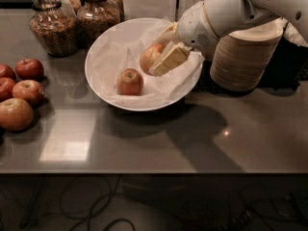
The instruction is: Pick apple from white bowl
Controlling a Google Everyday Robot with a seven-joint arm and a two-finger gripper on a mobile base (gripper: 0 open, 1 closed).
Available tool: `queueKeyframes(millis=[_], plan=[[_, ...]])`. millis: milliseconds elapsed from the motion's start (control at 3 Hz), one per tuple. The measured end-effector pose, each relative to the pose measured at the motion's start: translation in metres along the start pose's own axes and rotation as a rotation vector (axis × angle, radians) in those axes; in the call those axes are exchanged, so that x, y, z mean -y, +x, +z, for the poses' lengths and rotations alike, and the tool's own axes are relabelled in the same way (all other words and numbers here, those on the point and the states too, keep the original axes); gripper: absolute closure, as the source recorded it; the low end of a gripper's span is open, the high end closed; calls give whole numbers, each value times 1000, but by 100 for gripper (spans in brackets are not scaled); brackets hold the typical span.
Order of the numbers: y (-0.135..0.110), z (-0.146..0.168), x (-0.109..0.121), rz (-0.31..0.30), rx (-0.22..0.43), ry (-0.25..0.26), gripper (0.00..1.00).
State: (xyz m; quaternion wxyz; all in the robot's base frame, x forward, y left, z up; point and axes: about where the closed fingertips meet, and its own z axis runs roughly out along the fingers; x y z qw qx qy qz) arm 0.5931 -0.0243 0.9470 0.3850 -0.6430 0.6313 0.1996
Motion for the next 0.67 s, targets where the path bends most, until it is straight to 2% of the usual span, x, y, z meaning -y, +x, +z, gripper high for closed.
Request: queueKeyframes(millis=[333,667], plan=[[-33,-35,8,-37,98,25,100],[-33,-35,8,-37,98,25,100]])
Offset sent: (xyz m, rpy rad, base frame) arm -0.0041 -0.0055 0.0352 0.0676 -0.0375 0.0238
